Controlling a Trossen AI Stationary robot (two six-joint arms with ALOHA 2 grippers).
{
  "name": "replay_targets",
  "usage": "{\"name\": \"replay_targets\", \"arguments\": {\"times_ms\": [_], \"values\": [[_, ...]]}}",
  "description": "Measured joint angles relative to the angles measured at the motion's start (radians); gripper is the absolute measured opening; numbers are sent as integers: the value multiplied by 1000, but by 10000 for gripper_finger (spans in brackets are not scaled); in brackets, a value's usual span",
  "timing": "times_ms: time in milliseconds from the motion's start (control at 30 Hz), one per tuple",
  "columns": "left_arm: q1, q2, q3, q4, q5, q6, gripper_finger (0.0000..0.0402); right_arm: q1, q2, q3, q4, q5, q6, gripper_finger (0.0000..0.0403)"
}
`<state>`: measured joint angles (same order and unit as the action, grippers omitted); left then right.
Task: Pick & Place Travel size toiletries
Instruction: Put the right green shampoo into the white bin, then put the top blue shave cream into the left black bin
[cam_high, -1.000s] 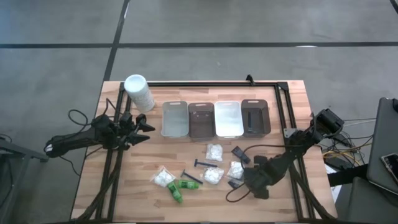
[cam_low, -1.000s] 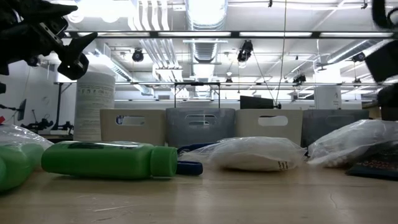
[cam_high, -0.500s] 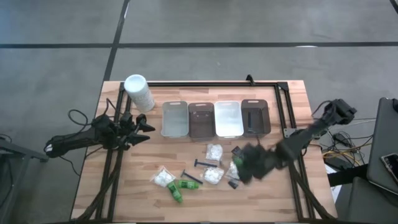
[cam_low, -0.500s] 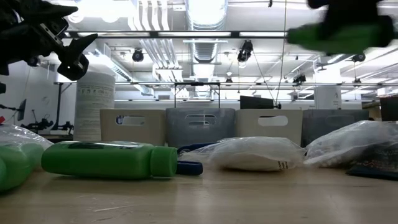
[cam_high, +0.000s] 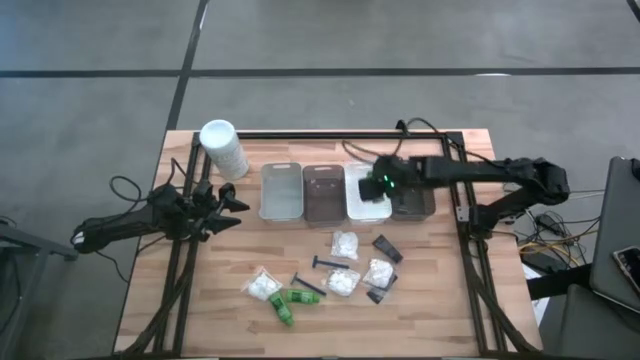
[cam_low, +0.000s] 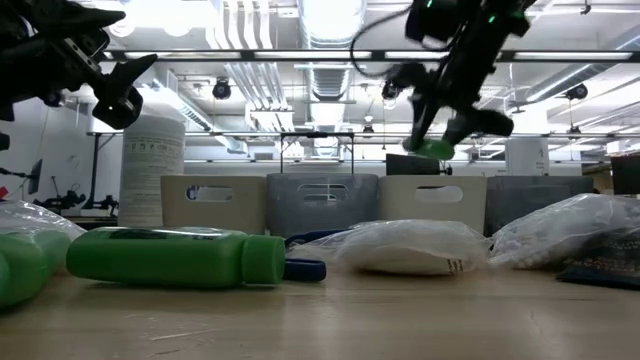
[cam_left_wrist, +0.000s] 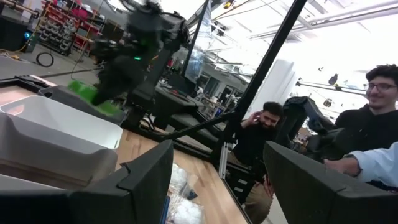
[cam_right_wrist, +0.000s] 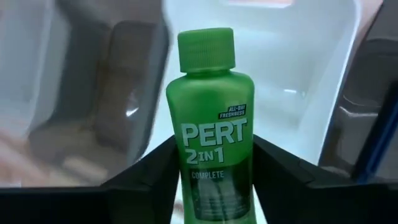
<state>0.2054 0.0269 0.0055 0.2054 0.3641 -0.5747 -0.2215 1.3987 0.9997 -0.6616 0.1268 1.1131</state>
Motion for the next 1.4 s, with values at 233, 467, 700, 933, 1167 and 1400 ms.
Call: {"name": "replay_targets", "arguments": {"times_ms": [233, 467, 700, 933, 1167, 1400], "values": [[0, 0, 0, 0, 0, -7, 257, -3, 85, 3, -1, -23, 9, 243], [0, 0, 0, 0, 0, -3, 257, 137, 54, 16, 2, 7, -30, 297], [0, 0, 0, 0, 0, -2, 257, 370, 27, 50, -95, 40, 76, 319], [0, 0, 0, 1, 0, -2, 257, 575, 41, 39, -250, 82, 324, 319], [-1, 0, 8, 9, 0, -155, 257, 700, 42, 12, -279, 82, 515, 301], [0, 0, 15, 56, -63, -449, 257, 749, 42, 12, -276, 82, 573, 292]]}}
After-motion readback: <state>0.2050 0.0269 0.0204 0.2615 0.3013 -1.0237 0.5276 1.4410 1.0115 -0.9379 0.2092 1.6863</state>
